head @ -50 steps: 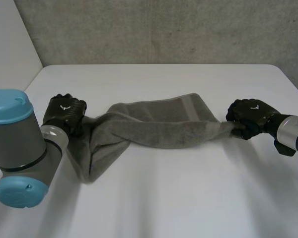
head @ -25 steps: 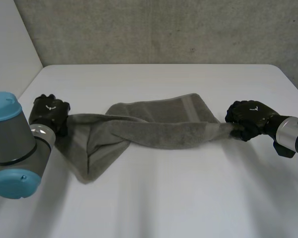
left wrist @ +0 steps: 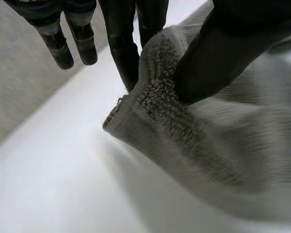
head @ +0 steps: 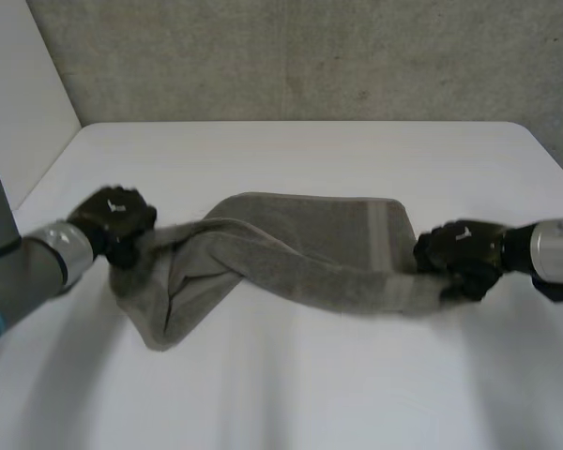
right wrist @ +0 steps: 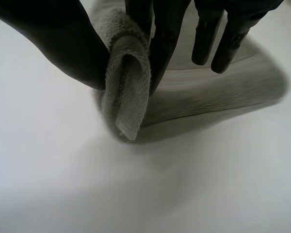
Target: Fold the towel.
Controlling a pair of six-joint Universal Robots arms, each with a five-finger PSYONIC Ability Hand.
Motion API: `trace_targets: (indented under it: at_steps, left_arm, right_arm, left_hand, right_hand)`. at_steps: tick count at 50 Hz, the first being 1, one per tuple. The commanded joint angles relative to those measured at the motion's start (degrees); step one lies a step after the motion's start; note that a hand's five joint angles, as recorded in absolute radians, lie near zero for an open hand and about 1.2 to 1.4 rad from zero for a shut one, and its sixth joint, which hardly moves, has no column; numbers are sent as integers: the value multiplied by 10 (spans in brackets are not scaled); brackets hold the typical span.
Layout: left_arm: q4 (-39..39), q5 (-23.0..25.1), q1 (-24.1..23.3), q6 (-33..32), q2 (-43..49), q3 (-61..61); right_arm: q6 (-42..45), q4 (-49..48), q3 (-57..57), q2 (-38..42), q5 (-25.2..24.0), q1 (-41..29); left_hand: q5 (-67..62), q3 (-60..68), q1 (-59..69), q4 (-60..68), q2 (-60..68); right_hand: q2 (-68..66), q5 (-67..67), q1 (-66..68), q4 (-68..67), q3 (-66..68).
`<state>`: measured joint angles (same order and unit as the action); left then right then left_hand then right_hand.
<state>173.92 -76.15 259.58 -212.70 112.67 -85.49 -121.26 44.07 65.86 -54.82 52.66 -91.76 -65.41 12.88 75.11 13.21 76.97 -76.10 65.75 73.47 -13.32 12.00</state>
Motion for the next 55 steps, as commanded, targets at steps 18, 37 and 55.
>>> trace_targets:
  at_steps: [18, 37, 55]
  left_arm:
    - [596, 50, -28, 250, -81, 165]
    - [588, 239, 74, 251, 39, -133]
    - [292, 348, 115, 82, -35, -176]
  right_arm:
    - [-556, -612, -148, -167, 70, -9]
    - [-436, -592, 156, -104, -178, 68]
    - [52, -129, 144, -87, -189, 158]
  left_hand:
    - [-46, -29, 49, -32, 30]
    - [-46, -29, 49, -32, 30]
    - [-46, -29, 49, -32, 30]
  right_hand:
    - [-39, 43, 65, 33, -20]
    - [-39, 43, 65, 33, -20]
    - [-39, 43, 65, 33, -20]
